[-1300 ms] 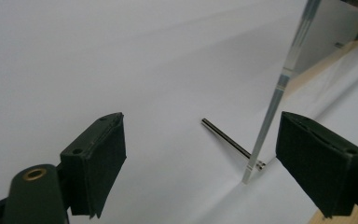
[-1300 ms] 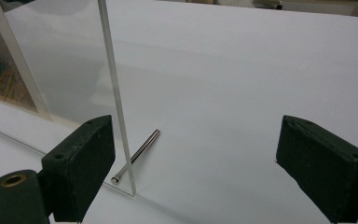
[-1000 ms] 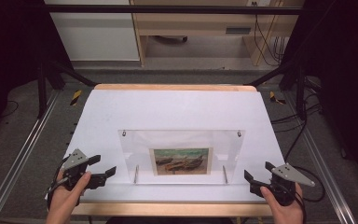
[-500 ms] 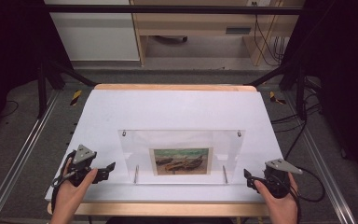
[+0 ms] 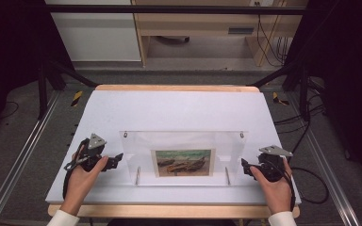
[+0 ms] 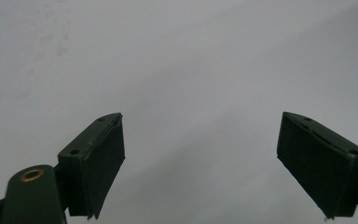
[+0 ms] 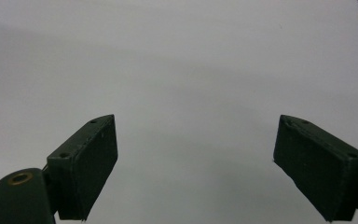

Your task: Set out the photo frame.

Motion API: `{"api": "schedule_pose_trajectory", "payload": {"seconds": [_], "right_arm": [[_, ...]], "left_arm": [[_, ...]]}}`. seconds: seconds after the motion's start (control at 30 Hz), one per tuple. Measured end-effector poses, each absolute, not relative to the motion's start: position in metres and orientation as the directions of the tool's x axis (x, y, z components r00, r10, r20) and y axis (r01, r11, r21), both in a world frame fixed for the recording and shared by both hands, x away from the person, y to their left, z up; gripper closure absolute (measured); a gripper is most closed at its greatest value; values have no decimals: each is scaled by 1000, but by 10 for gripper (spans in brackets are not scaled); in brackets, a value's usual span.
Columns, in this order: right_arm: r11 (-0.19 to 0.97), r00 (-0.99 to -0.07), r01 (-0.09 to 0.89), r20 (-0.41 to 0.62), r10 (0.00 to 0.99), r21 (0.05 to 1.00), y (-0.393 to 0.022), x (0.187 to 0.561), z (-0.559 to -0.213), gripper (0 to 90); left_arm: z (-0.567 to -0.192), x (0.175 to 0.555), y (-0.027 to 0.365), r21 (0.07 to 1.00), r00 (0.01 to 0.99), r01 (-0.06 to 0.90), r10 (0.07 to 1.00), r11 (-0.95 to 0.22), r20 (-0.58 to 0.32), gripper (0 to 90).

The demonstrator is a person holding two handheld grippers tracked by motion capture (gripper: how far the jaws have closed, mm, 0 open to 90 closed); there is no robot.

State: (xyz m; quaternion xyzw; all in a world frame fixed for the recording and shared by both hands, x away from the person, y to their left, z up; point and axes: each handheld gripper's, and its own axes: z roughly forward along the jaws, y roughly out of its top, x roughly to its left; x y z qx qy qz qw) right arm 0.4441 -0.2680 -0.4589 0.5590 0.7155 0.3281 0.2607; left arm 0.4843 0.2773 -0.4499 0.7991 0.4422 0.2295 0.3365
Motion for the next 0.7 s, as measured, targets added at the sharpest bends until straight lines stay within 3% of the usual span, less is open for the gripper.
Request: {"api": "schedule_pose_trajectory", "payload": {"seconds": [0.23,0.53,0.7], "right_arm": [[170,-231,638,-24,973,751,-260,460,-463,144],[205,-181,594,-120,976,778,-262,458,-464,164],[162,-187,586,-62,980,794,-261,448,-464,142]], "left_arm": [[-456,494,274,741,517,539,852,-400,84,138],[-464,483,281,751,467,537,877,-385,115,69],[-463,476,286,768,473,533,878,-356,79,56]]}}
